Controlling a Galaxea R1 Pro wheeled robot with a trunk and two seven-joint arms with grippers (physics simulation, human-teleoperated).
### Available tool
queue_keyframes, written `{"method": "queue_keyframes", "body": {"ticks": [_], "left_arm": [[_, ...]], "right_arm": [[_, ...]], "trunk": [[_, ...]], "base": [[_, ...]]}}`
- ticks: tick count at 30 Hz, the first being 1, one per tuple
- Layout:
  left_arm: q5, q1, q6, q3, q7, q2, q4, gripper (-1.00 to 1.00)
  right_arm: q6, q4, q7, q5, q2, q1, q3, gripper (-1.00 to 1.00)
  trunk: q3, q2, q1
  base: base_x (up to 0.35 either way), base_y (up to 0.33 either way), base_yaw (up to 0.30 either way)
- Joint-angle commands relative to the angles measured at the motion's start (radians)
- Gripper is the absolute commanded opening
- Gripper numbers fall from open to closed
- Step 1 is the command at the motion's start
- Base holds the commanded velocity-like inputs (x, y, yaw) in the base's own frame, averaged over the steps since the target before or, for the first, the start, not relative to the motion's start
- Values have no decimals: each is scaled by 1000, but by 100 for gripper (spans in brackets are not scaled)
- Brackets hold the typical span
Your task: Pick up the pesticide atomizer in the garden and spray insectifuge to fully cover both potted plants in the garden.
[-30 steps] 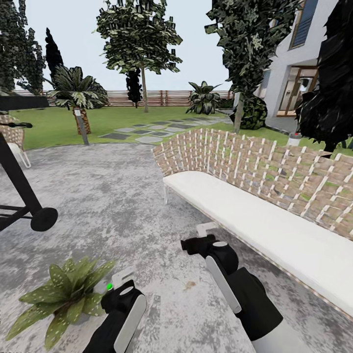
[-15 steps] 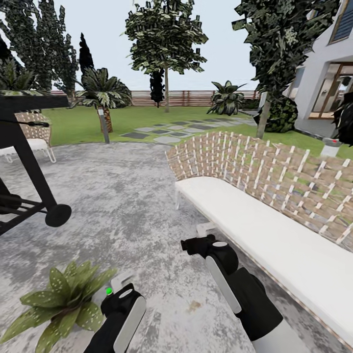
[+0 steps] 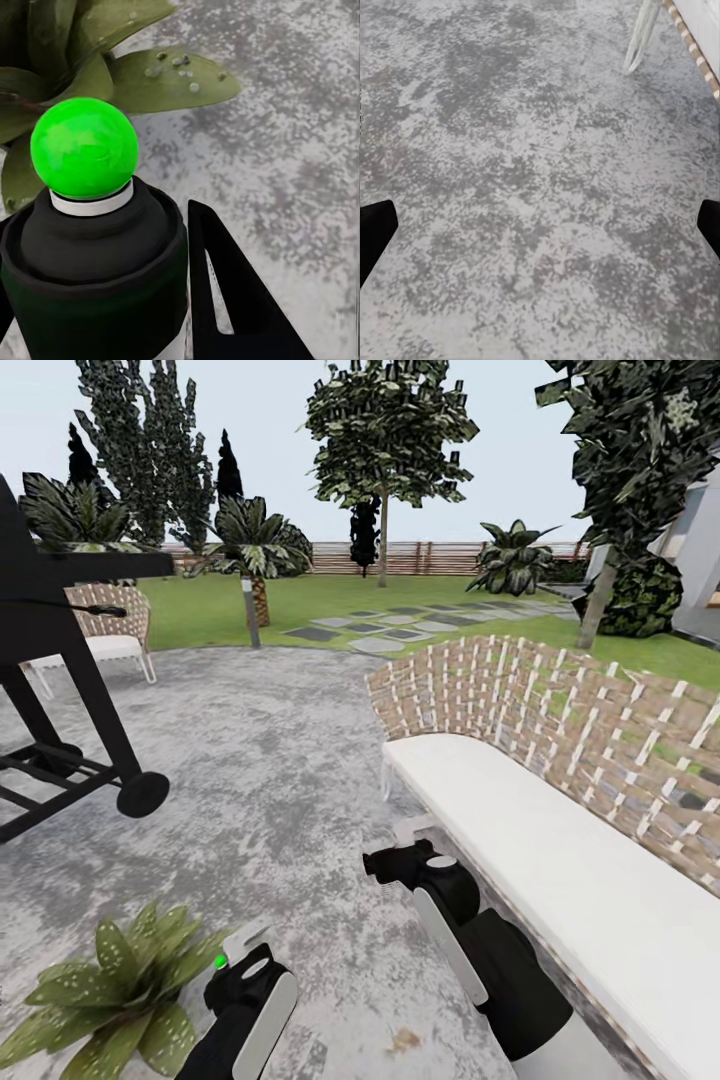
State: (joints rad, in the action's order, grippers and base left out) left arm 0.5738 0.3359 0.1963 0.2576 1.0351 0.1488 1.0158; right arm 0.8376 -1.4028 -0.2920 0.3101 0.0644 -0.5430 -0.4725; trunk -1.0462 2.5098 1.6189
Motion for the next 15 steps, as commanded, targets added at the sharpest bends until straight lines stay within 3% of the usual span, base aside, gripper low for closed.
{"method": "queue_keyframes", "body": {"ticks": [1,3,7,10,11,15], "left_arm": [[-1,0,-6,0,0,1,-7,-100],[0,0,-11,0,-12,1,-15,-100],[60,0,-14,0,-78,-5,-37,-100],[73,0,-41,0,-82,-5,-40,-100],[72,0,-72,-5,-80,-6,-32,-100],[99,0,-72,-5,-69,1,29,-100]], "right_arm": [[0,0,0,0,0,0,0,100],[0,-1,0,0,0,0,0,100],[0,-1,-1,0,0,0,-1,100],[0,-1,-1,0,0,0,-1,100],[1,0,0,0,0,0,0,100],[2,3,-1,1,0,0,-1,100]], "trunk": [[0,0,0],[-1,0,0],[-3,0,0],[-4,0,0],[-4,0,0],[-4,0,0]], "base": [[294,-192,254],[294,-192,254],[294,-192,255],[294,-192,257],[49,-34,259],[35,-11,253]]}}
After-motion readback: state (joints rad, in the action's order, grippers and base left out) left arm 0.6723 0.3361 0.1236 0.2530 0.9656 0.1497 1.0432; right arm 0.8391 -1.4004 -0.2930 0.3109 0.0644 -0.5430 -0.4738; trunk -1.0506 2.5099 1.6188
